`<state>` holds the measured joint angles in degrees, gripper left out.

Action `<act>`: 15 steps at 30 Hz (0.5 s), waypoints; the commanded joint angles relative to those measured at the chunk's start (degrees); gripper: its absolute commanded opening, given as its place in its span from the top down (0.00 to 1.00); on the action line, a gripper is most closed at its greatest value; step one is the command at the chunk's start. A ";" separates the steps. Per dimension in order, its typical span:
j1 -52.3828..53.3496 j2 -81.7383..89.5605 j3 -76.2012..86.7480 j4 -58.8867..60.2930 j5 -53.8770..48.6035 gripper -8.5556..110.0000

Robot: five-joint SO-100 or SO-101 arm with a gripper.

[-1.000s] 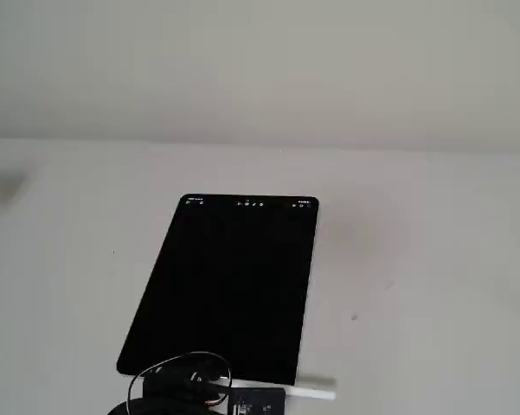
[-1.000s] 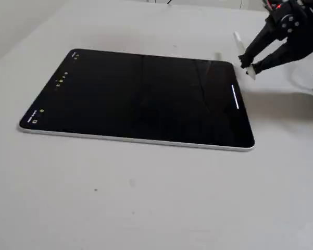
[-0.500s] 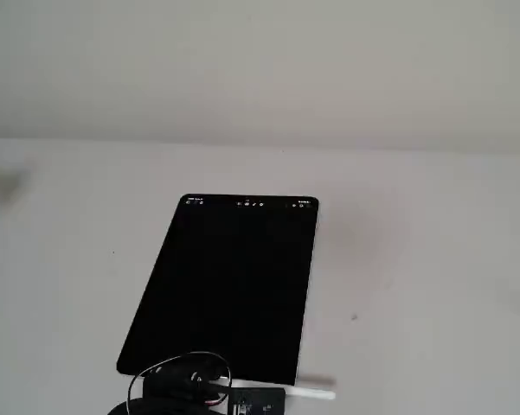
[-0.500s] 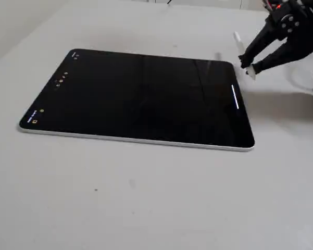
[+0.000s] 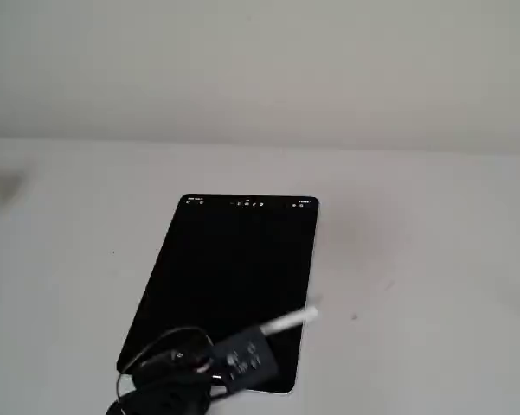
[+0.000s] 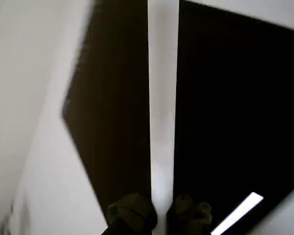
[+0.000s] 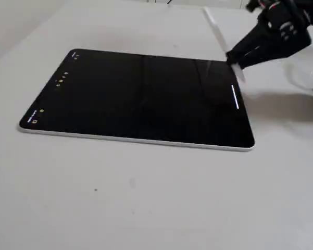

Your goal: Draw a line in the middle of the ipad using the apple pencil

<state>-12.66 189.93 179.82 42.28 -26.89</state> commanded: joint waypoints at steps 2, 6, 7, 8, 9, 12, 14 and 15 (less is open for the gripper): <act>-5.19 -3.43 -0.26 -14.41 -19.60 0.93; -4.39 -22.85 -0.26 -38.41 -31.82 0.93; -3.78 -29.18 -0.44 -45.70 -34.10 0.93; -3.25 -35.77 -0.70 -53.53 -35.95 0.93; -2.99 -42.54 -1.14 -61.61 -37.71 0.93; -2.11 -64.60 -6.50 -81.21 -40.61 0.93; -0.53 -79.54 -12.13 -93.25 -41.04 0.93; 0.18 -86.31 -15.03 -98.79 -41.04 0.93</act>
<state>-15.03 134.74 177.63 -26.63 -65.21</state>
